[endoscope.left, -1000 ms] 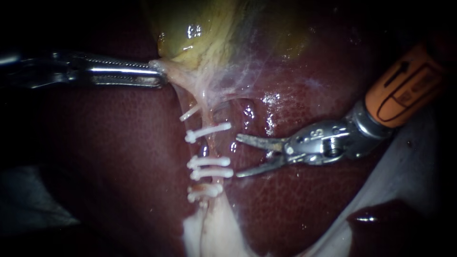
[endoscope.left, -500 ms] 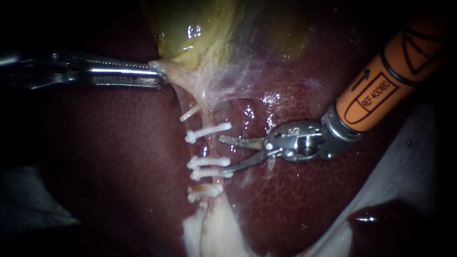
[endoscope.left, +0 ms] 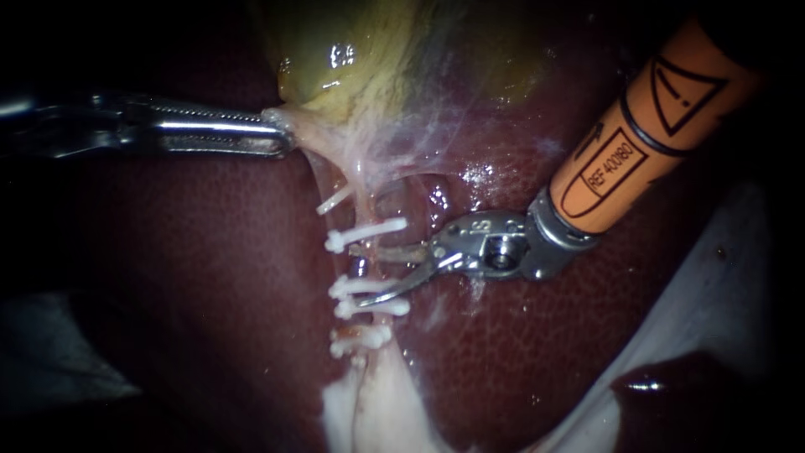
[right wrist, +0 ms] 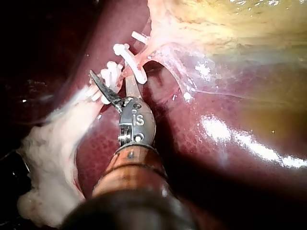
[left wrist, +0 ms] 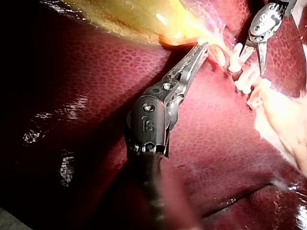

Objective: Go to the cutting position right tube

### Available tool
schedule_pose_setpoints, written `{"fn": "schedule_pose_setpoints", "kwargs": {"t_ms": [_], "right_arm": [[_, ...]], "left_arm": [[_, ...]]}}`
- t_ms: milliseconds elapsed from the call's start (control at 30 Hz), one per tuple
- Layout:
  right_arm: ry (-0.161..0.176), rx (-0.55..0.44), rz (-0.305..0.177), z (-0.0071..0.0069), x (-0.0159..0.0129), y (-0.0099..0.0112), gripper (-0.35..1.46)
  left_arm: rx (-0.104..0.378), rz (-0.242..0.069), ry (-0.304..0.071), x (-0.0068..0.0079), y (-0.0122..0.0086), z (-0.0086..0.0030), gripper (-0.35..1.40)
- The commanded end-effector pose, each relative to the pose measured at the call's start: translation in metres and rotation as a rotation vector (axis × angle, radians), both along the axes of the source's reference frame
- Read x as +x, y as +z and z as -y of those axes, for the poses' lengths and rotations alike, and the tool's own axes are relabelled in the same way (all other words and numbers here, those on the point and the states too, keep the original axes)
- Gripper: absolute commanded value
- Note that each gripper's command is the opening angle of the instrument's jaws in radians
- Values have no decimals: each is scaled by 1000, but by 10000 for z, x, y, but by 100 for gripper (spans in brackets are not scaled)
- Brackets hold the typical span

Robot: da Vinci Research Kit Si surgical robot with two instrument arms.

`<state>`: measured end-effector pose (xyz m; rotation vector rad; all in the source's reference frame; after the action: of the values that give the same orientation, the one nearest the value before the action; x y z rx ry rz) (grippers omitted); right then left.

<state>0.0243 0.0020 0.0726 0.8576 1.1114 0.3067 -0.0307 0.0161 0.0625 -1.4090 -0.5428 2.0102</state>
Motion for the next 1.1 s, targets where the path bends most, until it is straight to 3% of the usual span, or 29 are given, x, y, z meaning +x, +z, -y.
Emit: {"fn": "schedule_pose_setpoints", "kwargs": {"t_ms": [33,167,367,1100], "right_arm": [[9,1,-7,0,3,0,125],[42,23,-33,-2,16,0,125],[63,27,-33,-1,32,-2,125],[105,108,-6,0,60,-8,125]], "left_arm": [[0,0,0,-1,0,0,-35],[0,0,-1,-1,0,-1,-35],[0,-1,-1,-3,1,-1,-35],[-1,-2,-3,-6,3,-1,-35]]}}
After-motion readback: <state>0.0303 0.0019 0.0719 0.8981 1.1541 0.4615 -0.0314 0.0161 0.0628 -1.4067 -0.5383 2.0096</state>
